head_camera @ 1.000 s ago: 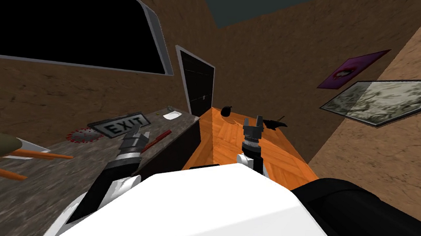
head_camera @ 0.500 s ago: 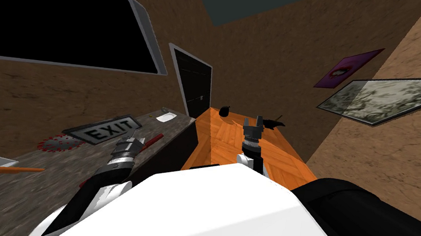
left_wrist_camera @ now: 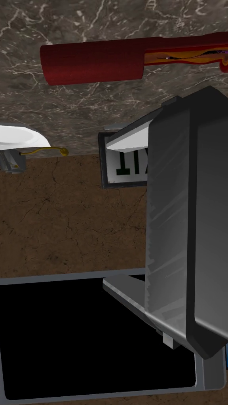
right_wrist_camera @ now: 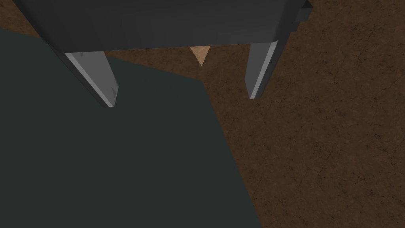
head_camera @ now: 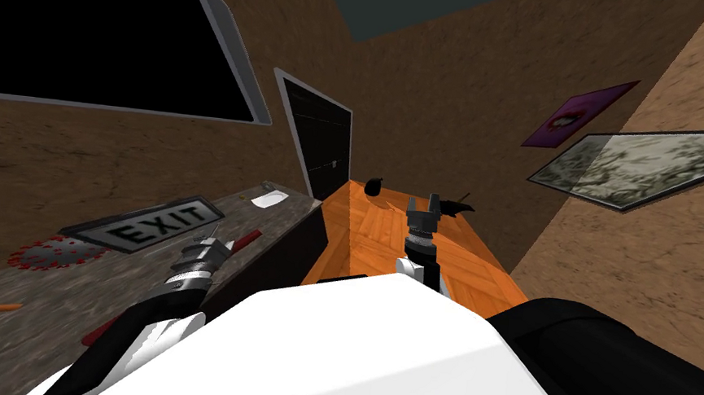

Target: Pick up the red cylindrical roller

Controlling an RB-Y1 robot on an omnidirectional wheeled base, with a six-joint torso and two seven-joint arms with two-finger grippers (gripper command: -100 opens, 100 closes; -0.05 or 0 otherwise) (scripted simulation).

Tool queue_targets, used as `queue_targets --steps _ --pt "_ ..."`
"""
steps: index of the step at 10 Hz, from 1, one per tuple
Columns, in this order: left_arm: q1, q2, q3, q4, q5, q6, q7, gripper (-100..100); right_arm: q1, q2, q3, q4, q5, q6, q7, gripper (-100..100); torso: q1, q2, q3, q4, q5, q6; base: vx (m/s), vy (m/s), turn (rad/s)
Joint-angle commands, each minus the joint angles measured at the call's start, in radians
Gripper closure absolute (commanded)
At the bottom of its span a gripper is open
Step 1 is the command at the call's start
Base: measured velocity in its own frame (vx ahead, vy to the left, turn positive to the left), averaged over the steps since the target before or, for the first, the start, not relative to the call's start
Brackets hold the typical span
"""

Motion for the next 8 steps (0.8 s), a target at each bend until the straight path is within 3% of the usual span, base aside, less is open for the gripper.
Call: queue_targets --steps 1,2,3,5,8 --pt "0.011 -0.001 0.027 0.004 0.024 0.050 0.015 -100 0.000 0.000 0.000 0.000 0.000 0.000 0.000 0 0.000 0.000 0.000 0.000 0.000 0.000 0.091 -0.082 -0.035" --pt "0.011 -0.001 0.027 0.004 0.024 0.069 0.015 -100 0.000 0.000 0.000 0.000 0.000 0.000 0.000 0 0.000 -0.001 -0.001 0.000 0.000 0.000 0.079 -0.050 -0.009" --pt "0.024 -0.001 0.052 0.005 0.046 0.098 0.029 -100 0.000 0.000 0.000 0.000 0.000 0.000 0.000 0 0.002 -0.001 0.000 0.000 0.000 0.000 0.076 -0.041 -0.028" --pt "0.024 -0.001 0.052 0.005 0.046 0.124 0.029 -100 0.000 0.000 0.000 0.000 0.000 0.000 0.000 0 0.003 0.000 0.000 0.000 0.001 0.000 0.058 -0.029 -0.003" --pt "0.047 -0.003 0.102 0.007 0.087 0.210 0.055 -100 0.000 0.000 0.000 0.000 0.000 0.000 0.000 0 0.002 0.000 0.000 0.000 0.001 0.000 0.079 -0.049 -0.013"
